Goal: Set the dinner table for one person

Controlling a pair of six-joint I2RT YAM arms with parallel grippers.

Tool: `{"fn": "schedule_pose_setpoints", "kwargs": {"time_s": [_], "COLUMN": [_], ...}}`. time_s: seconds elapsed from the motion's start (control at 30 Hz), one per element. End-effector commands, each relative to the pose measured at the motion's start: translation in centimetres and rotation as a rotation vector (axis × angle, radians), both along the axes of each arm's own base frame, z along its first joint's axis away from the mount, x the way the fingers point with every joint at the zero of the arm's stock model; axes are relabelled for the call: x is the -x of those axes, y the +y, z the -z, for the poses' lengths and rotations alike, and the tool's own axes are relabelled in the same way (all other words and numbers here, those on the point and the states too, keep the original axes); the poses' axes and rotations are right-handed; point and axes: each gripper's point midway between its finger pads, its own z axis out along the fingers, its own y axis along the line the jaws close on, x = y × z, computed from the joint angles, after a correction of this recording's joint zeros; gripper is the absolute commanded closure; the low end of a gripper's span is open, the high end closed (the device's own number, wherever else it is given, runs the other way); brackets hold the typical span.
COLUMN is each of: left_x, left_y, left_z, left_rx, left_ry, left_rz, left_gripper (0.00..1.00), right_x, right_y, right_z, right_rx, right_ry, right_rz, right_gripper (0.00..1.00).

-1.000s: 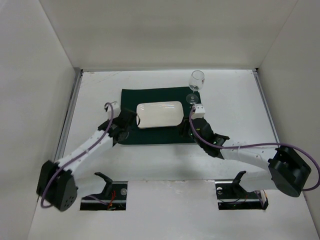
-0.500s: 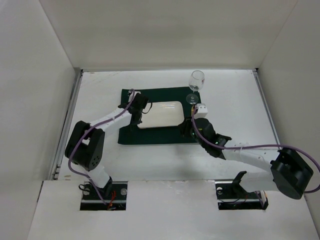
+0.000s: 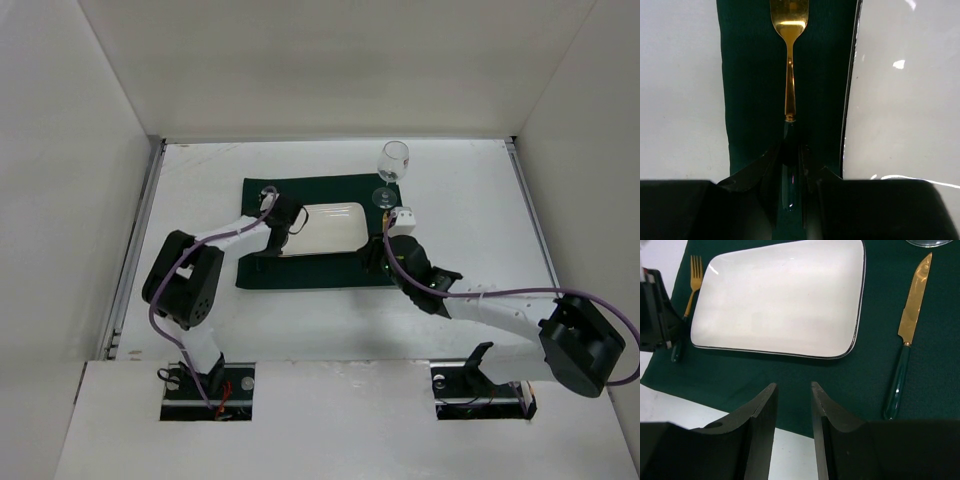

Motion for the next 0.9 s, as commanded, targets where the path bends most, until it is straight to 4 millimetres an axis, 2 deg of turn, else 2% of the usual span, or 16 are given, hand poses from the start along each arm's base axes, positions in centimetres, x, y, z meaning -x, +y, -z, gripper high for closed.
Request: {"fn": "schedule_pose_setpoints", "kwargs": {"time_s": [0.0,0.13,0.3,0.37,0.47,0.6,0.63,0.7,0.73,0.8,0.87], "left_x": [1.1,1.2,1.3,1.1,0.7,0.1,0.0,0.1,0.1,0.4,0.8], "left_y": [1.4,1.3,1.3,1.2,1.2,1.0,1.1,1.1,1.0,1.0,1.1], "left_z": [-0.1,0.2,-0.6,-1.5,-3.7,-6.8,-7.5,-9.3,-10.2,-11.4,-12.6], "left_rx": [-0.109,-0.099,-0.093,-0.076,-0.041,0.071,0.091,0.159,0.202,0.272,0.336], "left_ry": [0.038,0.036,0.001,-0.03,-0.093,-0.222,-0.248,-0.327,-0.373,-0.443,-0.5], "left_rz": [0.01,0.006,0.006,0.005,-0.007,-0.067,-0.077,-0.103,-0.115,-0.135,-0.157], "left_gripper": [0.89,0.86,0.68,0.61,0.57,0.57,0.58,0.6,0.62,0.66,0.73], "right_x": [-0.7,-0.7,-0.7,-0.8,-0.7,-0.8,-0.8,-0.7,-0.7,-0.7,-0.6], "right_y": [0.1,0.0,-0.1,-0.2,0.0,-0.1,-0.1,-0.1,-0.1,-0.4,-0.5], "right_z": [-0.8,-1.2,-1.1,-1.2,-0.7,-0.9,-0.7,-0.8,-1.3,-1.8,-2.1], "right_rx": [-0.039,-0.042,-0.043,-0.044,-0.041,-0.039,-0.043,-0.044,-0.049,-0.06,-0.073], "right_ry": [-0.02,-0.033,-0.027,-0.034,-0.017,-0.028,-0.021,-0.019,-0.032,-0.049,-0.054], "right_rz": [0.016,0.02,0.02,0.025,0.021,0.027,0.027,0.025,0.024,0.031,0.033], "right_gripper": [0.61,0.61,0.6,0.59,0.59,0.59,0.61,0.75,0.85,0.93,0.95]}}
